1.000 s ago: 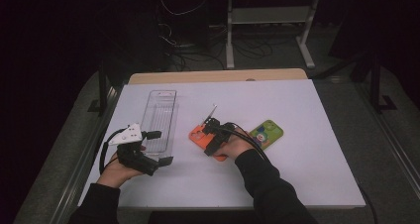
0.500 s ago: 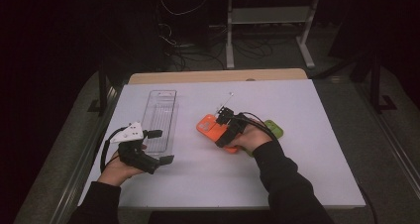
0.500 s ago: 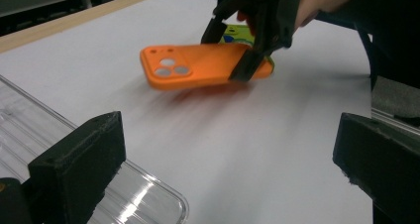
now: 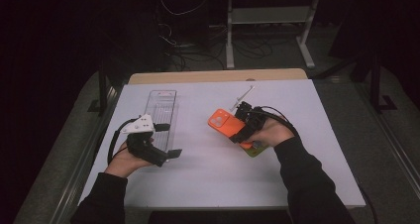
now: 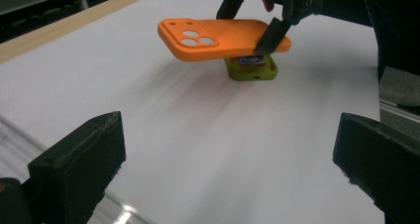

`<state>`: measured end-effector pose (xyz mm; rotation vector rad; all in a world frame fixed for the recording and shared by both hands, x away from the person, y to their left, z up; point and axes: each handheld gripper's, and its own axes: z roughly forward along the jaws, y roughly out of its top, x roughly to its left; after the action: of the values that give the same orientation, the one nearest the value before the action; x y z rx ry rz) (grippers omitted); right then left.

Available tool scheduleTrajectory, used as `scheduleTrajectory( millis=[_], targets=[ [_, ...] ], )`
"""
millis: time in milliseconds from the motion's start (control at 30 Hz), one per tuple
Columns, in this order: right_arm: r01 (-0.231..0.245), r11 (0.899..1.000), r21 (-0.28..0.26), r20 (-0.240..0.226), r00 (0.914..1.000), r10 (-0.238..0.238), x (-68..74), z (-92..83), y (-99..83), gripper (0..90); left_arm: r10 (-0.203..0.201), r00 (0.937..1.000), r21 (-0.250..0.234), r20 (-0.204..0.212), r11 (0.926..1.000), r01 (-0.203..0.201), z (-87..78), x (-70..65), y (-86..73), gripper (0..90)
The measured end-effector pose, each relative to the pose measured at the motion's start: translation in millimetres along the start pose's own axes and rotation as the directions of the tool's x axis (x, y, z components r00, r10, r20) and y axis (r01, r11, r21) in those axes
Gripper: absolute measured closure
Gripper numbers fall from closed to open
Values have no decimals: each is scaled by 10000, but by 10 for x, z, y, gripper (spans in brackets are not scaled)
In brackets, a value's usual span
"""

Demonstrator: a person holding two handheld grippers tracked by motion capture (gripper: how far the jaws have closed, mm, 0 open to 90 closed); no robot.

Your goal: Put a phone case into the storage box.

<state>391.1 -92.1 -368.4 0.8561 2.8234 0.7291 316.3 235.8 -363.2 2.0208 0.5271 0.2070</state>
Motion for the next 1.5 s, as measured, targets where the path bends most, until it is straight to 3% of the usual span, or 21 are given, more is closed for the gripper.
scheduleTrajectory(
  millis=[167, 300, 433, 667, 767, 933, 1233, 1500],
  targets=[
    [377, 9992, -155, -149, 9992, -379, -57, -97, -69, 151, 293, 9994, 37, 183, 9996, -293, 105, 34, 136, 0],
    [1267, 9915, -283, -419, 9909, -1278, -51, -149, -128, 151, 451, 9979, -15, 466, 9990, -451, 214, 40, 233, 0],
    [1557, 9874, -276, -774, 9845, -1574, -35, -177, -171, 151, 832, 9921, 249, 934, 9960, -858, 342, 40, 298, 0],
    [1792, 9837, -147, -986, 9788, -1798, -4, -183, -240, 151, 1257, 9805, 645, 1510, 9885, -1366, 482, 11, 418, 0],
    [1926, 9813, -4, -992, 9764, -1917, 29, -174, -272, 151, 1445, 9726, 796, 1819, 9837, -1611, 544, 3, 477, 0],
    [2138, 9768, -117, -973, 9720, -2139, 70, -192, -277, 151, 1501, 9700, 710, 1915, 9835, -1662, 589, -8, 512, 0],
    [2860, 9582, -119, -1316, 9494, -2851, 223, -189, -279, 151, 1837, 9556, 992, 2303, 9725, -2109, 637, -112, 492, 0],
    [3529, 9351, 307, -1530, 9262, -3445, 373, -83, -263, 151, 2110, 9444, 1361, 2522, 9585, -2505, 697, -208, 476, 0]
  ],
)
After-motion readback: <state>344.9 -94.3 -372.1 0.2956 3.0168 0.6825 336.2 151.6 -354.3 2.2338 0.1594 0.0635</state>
